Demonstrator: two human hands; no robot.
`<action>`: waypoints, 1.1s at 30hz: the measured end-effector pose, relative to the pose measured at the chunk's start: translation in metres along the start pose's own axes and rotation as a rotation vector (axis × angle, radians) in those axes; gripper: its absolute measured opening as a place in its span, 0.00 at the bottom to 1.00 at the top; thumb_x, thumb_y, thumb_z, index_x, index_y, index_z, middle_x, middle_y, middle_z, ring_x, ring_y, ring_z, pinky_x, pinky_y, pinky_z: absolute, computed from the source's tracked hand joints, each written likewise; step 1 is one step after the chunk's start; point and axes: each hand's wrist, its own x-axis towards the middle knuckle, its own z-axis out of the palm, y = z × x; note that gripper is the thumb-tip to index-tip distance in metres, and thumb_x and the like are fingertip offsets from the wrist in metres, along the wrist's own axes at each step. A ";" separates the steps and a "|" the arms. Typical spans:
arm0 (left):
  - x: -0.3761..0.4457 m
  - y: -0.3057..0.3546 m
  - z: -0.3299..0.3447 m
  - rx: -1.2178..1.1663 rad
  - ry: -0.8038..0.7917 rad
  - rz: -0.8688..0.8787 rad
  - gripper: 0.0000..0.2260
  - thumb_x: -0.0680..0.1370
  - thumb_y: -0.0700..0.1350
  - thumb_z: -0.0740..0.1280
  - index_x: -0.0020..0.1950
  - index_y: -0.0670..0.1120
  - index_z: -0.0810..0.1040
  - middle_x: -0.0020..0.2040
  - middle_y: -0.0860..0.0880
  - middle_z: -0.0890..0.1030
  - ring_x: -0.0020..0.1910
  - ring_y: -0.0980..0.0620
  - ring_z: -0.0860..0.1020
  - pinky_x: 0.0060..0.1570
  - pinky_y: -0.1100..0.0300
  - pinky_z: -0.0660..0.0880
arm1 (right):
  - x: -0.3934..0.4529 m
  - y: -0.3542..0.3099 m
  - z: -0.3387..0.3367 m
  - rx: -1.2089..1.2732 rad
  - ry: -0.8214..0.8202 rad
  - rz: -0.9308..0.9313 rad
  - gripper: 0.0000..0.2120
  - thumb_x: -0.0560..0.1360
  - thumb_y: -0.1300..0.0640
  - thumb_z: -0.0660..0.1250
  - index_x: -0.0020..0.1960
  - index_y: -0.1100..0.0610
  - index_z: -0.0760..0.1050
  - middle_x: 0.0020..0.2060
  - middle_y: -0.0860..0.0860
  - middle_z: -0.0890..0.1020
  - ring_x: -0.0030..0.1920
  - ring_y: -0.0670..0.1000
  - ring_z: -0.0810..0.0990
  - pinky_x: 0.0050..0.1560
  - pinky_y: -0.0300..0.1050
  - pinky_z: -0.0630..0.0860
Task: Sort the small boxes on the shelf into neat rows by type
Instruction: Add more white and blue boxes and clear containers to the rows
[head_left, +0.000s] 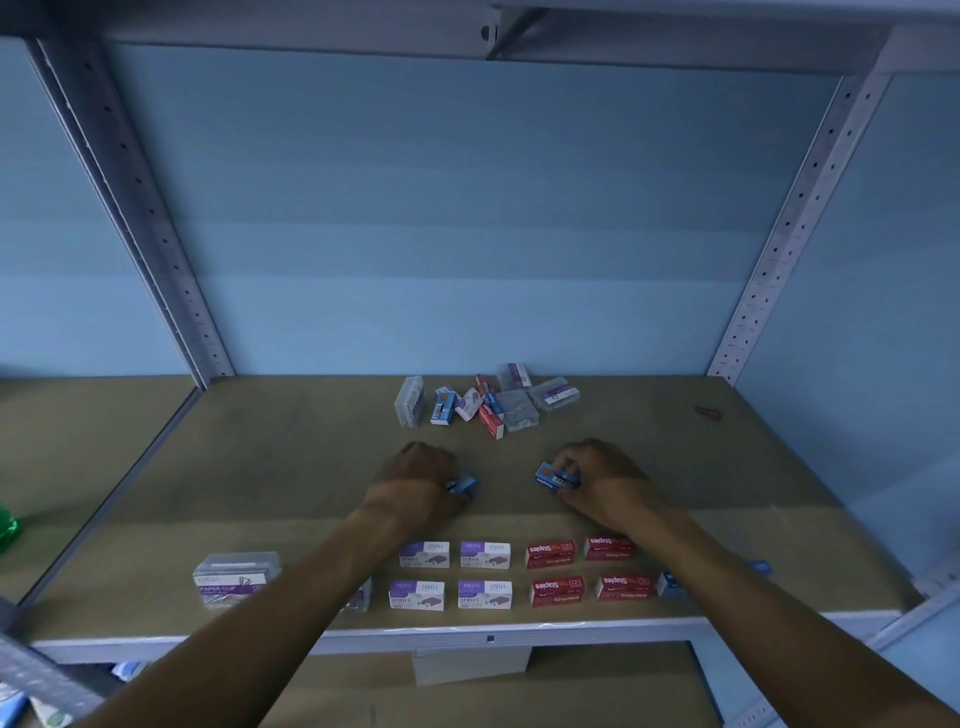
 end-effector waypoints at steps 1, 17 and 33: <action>0.000 0.000 -0.003 0.019 0.001 0.023 0.15 0.75 0.57 0.69 0.57 0.52 0.82 0.55 0.52 0.83 0.53 0.50 0.78 0.53 0.57 0.77 | 0.001 -0.001 -0.001 0.006 0.003 0.012 0.10 0.74 0.57 0.74 0.55 0.51 0.83 0.53 0.50 0.83 0.51 0.51 0.81 0.54 0.46 0.79; 0.009 -0.012 -0.011 -0.045 -0.032 0.181 0.12 0.74 0.53 0.70 0.57 0.54 0.83 0.55 0.56 0.84 0.51 0.56 0.80 0.50 0.64 0.75 | -0.002 -0.014 -0.005 0.146 -0.042 -0.104 0.10 0.79 0.57 0.70 0.58 0.50 0.84 0.51 0.45 0.86 0.43 0.37 0.80 0.42 0.27 0.73; 0.007 -0.022 -0.013 -0.192 -0.081 0.153 0.14 0.73 0.56 0.71 0.57 0.55 0.82 0.57 0.56 0.82 0.54 0.55 0.78 0.56 0.59 0.77 | -0.005 -0.012 -0.001 0.149 -0.095 -0.113 0.12 0.80 0.54 0.69 0.62 0.47 0.81 0.55 0.42 0.84 0.48 0.36 0.78 0.49 0.31 0.74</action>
